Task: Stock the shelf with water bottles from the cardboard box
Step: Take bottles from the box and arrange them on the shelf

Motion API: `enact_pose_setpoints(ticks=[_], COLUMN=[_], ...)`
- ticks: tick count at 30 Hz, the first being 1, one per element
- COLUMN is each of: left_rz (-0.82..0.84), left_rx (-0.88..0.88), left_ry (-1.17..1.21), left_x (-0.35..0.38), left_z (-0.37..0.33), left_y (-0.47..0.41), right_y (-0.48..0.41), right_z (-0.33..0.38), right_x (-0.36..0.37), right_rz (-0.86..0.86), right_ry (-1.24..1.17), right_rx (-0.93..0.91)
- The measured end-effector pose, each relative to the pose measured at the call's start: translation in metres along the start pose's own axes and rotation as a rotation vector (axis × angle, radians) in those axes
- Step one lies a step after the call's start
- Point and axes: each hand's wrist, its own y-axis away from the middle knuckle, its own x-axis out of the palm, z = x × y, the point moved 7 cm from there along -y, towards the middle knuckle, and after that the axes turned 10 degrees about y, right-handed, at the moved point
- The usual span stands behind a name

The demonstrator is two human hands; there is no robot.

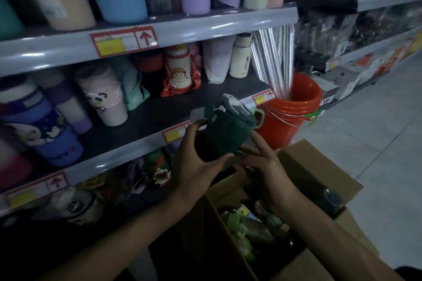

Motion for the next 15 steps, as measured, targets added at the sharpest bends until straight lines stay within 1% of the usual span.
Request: enact_pose_setpoints(ticks=[3, 5, 11, 15], left_rz=[-0.107, -0.168, -0.248, -0.22], left_rx=[0.064, 0.063, -0.07, -0.14], left_ry=[0.015, 0.055, 0.234, 0.272], left_x=[-0.024, -0.045, -0.104, -0.135], left_z=[-0.011, -0.014, -0.007, 0.0], left_y=[0.005, 0.007, 0.008, 0.011], right_y=[-0.004, -0.006, -0.016, -0.028], right_z=[0.003, 0.003, 0.001, 0.006], right_x=[0.018, 0.03, 0.072, 0.113], right_rz=[0.029, 0.039, 0.109, 0.179], right_ry=[0.016, 0.024, 0.082, 0.136], right_rx=[-0.025, -0.036, -0.101, -0.149])
